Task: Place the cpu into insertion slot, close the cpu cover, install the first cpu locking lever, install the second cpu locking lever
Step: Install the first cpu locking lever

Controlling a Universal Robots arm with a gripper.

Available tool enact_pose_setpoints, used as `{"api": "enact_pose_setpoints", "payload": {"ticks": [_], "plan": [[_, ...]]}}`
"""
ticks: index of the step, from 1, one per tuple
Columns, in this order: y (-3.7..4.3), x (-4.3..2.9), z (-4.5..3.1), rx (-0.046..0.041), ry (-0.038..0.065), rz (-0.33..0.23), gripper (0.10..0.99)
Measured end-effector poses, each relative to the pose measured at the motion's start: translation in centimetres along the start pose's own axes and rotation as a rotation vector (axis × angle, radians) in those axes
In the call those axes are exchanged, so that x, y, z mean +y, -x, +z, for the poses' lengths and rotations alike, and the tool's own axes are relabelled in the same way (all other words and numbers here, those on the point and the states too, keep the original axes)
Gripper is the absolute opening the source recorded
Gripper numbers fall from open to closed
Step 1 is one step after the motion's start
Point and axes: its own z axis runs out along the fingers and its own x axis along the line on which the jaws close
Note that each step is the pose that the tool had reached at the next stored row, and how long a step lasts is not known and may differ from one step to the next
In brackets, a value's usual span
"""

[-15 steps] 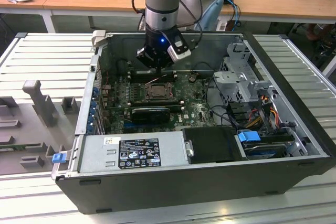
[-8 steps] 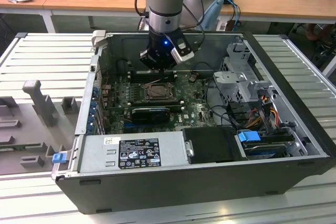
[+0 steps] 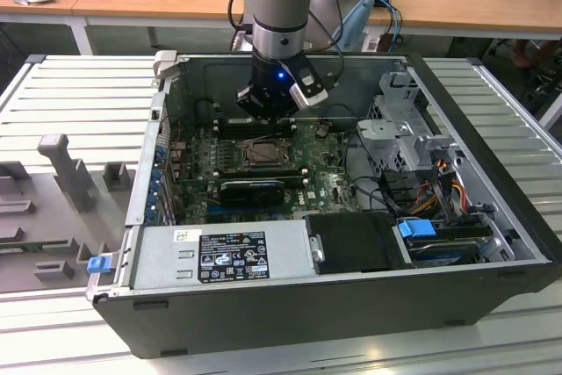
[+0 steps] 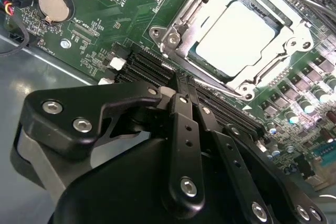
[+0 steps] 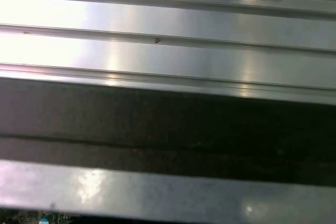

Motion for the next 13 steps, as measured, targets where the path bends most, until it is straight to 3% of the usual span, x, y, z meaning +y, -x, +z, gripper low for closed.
{"api": "enact_pose_setpoints", "payload": {"ticks": [13], "plan": [[0.27,-0.26,0.63,0.0,0.0,0.0,0.106]]}}
